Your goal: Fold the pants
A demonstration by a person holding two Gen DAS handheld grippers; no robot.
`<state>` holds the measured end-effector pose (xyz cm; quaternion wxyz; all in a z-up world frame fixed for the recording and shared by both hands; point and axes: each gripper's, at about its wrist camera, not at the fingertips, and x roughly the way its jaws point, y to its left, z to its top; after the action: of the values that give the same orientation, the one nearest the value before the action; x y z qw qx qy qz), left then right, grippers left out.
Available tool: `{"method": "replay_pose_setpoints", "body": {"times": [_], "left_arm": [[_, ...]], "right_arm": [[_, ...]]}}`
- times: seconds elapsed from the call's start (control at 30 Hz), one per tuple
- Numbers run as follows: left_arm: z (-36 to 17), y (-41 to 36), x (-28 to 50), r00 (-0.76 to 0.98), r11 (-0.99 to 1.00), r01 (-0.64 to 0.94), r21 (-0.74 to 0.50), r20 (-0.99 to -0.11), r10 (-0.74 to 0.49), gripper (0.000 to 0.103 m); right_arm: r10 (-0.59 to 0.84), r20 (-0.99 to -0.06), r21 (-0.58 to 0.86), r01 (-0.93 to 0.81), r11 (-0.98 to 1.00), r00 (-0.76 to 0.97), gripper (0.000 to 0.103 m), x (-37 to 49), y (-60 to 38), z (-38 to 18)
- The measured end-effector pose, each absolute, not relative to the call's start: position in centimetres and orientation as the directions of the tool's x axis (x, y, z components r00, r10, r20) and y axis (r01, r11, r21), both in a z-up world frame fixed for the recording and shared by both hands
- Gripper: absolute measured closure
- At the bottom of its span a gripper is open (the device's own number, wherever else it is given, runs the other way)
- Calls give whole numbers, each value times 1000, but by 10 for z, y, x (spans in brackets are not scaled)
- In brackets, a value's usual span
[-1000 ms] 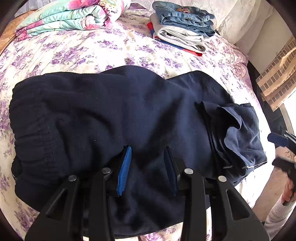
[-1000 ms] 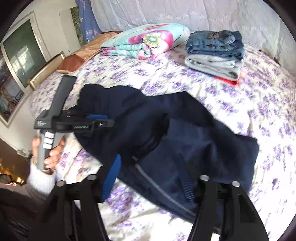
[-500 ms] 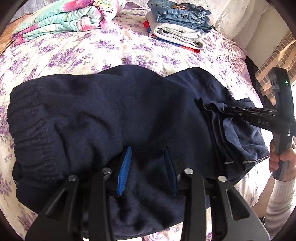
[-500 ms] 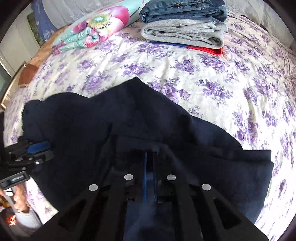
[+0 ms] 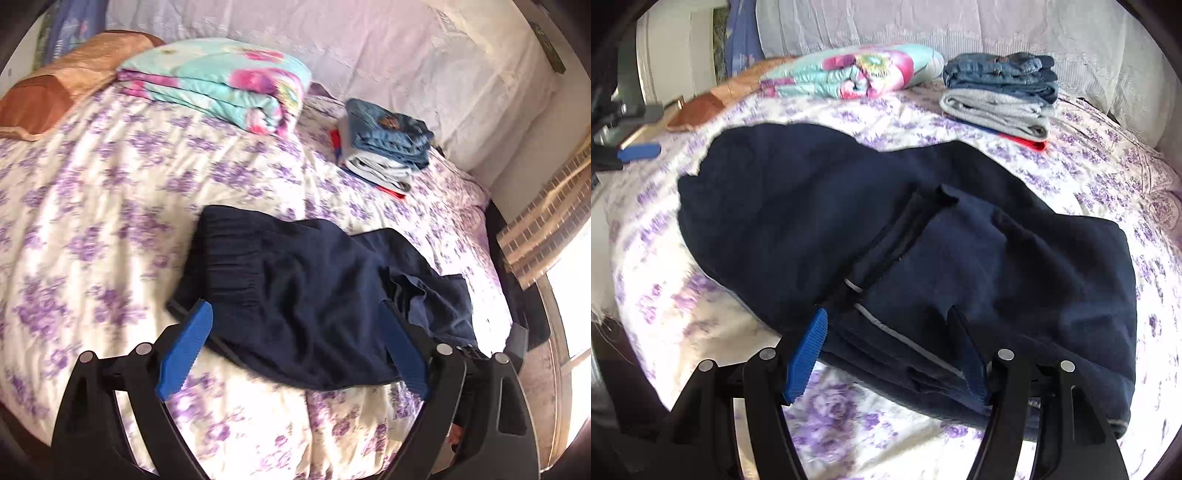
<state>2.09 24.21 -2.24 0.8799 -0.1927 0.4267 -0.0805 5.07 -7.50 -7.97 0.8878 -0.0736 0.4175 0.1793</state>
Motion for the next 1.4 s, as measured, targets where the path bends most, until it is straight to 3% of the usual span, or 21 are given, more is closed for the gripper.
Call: {"method": "replay_pose_setpoints", "body": {"times": [0.13, 0.37, 0.57, 0.6, 0.63, 0.67, 0.7, 0.77, 0.9, 1.0, 1.03, 1.07, 1.1, 1.13, 1.4], "left_arm": [[-38, 274, -4, 603, 883, -154, -444, -750, -272, 12], [-107, 258, 18, 474, 773, -172, -610, -739, -478, 13], [-118, 246, 74, 491, 758, -174, -628, -723, -486, 13], [-118, 245, 82, 490, 751, -185, -634, -722, -488, 16], [-114, 243, 86, 498, 761, -184, -622, -727, -474, 27], [-109, 240, 86, 510, 781, -176, -599, -735, -448, 69], [-103, 237, 85, 520, 797, -143, -587, -729, -444, 77], [-90, 233, 75, 566, 814, -89, -574, -701, -433, 78], [-93, 223, 71, 573, 882, -73, -466, -743, -345, 78], [-106, 235, 72, 557, 865, -80, -496, -741, -374, 78], [-109, 240, 71, 555, 856, -74, -512, -734, -392, 78], [-111, 242, 70, 553, 850, -69, -523, -729, -404, 78], [-112, 244, 70, 550, 847, -65, -528, -727, -411, 78], [-113, 245, 69, 548, 845, -63, -531, -726, -415, 78], [-116, 247, 68, 550, 834, -39, -550, -709, -442, 78]], "right_arm": [[417, -647, 222, -366, 904, 638, 29, 21, -107, -53], [381, -648, 250, -289, 924, 659, 29, -5, -142, -54], [382, -670, 275, -265, 924, 637, 29, -18, -148, -69], [387, -676, 284, -263, 922, 627, 29, -17, -147, -72], [390, -683, 290, -261, 921, 617, 29, -16, -146, -76], [392, -690, 293, -260, 920, 608, 29, -15, -145, -79], [390, -698, 294, -257, 921, 600, 29, -14, -144, -82], [403, -709, 308, -260, 915, 579, 29, -10, -140, -87], [479, -727, 368, -310, 877, 492, 29, 19, -121, -79], [457, -715, 282, -379, 881, 529, 29, 46, -96, -50], [441, -710, 244, -396, 885, 549, 35, 59, -87, -41], [429, -710, 213, -411, 887, 558, 47, 71, -77, -35], [420, -720, 182, -434, 882, 553, 89, 85, -66, -32], [408, -746, 155, -459, 875, 527, 102, 100, -52, -34], [327, -870, 136, -458, 879, 369, 102, 154, -9, -75]]}}
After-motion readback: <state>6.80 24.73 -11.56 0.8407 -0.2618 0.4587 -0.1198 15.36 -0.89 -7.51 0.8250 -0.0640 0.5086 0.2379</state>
